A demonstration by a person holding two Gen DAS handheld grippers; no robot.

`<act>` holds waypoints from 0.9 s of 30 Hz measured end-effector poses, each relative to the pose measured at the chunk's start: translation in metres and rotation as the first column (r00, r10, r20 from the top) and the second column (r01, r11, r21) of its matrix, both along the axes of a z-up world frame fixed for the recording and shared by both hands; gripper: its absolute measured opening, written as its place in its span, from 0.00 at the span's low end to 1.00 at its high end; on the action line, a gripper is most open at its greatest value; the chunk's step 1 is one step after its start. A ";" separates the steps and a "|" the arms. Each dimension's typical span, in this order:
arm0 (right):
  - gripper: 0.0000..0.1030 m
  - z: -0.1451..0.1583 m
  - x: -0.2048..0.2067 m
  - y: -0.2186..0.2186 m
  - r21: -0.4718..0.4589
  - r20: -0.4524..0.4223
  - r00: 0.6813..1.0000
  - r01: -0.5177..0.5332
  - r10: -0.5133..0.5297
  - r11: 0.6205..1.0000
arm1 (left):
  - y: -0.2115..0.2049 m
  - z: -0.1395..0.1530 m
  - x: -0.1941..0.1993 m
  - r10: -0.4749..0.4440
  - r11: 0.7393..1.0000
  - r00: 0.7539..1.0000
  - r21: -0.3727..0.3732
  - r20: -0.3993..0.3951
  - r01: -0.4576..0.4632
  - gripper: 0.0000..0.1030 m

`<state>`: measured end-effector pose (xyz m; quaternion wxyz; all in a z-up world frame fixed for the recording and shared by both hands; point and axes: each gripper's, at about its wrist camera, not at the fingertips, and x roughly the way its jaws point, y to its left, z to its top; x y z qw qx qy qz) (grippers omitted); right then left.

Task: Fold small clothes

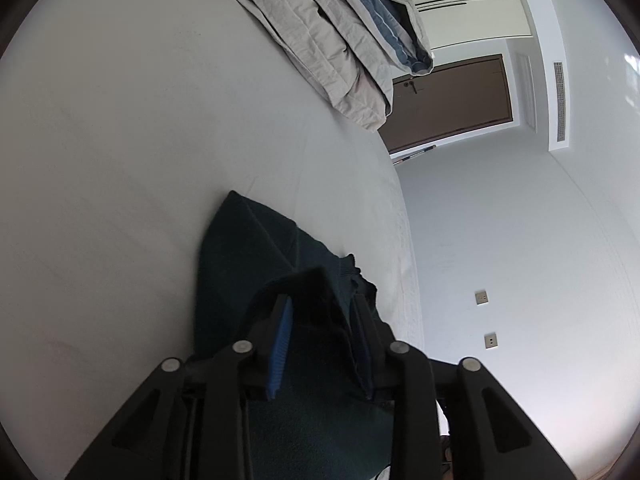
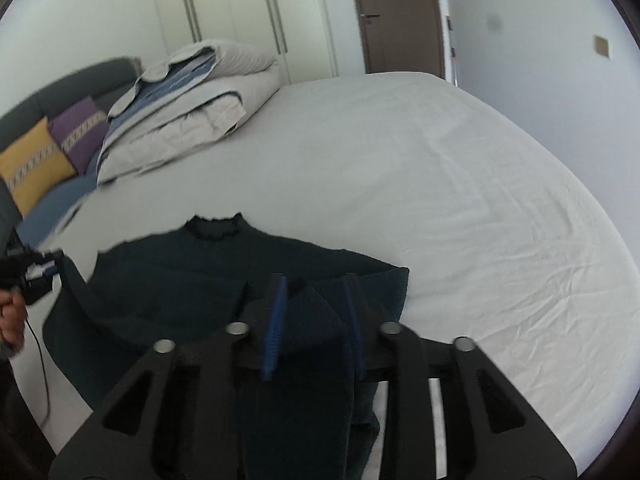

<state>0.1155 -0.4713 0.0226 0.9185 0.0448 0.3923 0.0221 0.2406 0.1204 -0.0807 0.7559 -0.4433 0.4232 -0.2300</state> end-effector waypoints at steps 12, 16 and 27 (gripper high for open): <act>0.52 -0.015 0.000 -0.019 0.059 -0.054 0.997 0.066 -0.062 0.996 | 0.018 0.034 0.001 -0.046 0.960 0.986 0.281 0.162 -0.002 0.58; 0.52 -0.015 -0.001 -0.017 0.050 -0.057 0.998 0.012 -0.010 0.999 | -0.016 0.018 -0.001 -0.176 0.900 0.977 0.423 0.118 0.110 0.58; 0.52 -0.036 0.024 -0.011 0.077 -0.127 0.985 -0.105 0.114 0.991 | -0.036 -0.009 0.000 -0.241 0.854 0.969 0.484 0.042 0.192 0.57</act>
